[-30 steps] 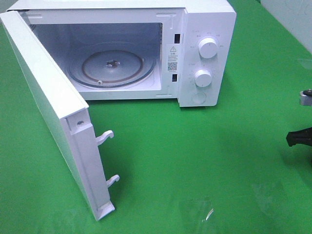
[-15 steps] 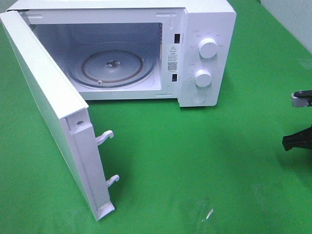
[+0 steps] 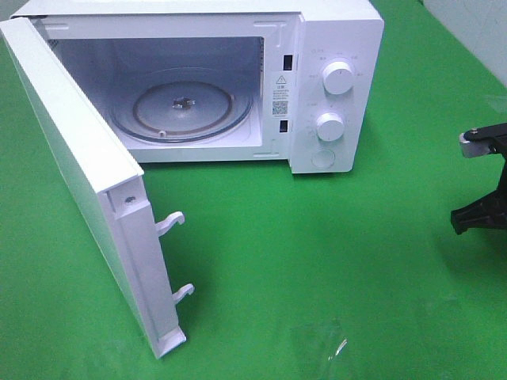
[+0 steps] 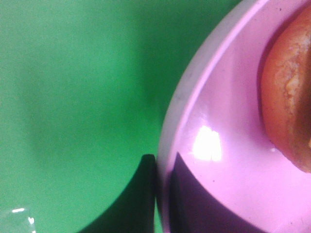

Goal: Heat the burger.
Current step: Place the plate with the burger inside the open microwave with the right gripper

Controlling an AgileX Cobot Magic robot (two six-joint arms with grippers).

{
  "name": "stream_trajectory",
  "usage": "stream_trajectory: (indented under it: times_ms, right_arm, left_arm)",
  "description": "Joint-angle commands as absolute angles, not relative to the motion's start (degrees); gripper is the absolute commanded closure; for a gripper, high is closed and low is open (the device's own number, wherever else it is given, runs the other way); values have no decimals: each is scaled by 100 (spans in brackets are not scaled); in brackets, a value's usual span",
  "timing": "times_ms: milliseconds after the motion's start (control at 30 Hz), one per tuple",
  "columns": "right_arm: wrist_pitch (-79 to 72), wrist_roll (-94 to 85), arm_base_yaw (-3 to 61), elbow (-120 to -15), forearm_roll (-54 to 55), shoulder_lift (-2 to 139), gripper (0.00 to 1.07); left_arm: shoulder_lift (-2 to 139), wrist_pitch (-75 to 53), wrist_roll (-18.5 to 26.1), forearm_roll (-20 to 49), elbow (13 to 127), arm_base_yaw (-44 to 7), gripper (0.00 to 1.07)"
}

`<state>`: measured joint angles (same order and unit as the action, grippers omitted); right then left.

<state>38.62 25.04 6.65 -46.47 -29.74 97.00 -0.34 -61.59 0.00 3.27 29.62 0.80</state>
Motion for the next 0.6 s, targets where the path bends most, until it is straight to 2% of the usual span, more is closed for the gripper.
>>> stream_trajectory:
  times_ms: [33, 300, 600]
  right_arm:
    - [4171, 2664, 859, -4647, -3443, 9471, 107]
    - [4395, 2790, 1192, -4589, -3570, 9179, 107]
    - [4406, 3019, 1822, -3942, -3587, 8749, 107]
  left_arm:
    - [-120, -6113, 0, 367, 2956, 80, 6]
    - [-120, -6113, 0, 367, 2956, 80, 6]
    - [-120, -6113, 0, 367, 2956, 80, 6]
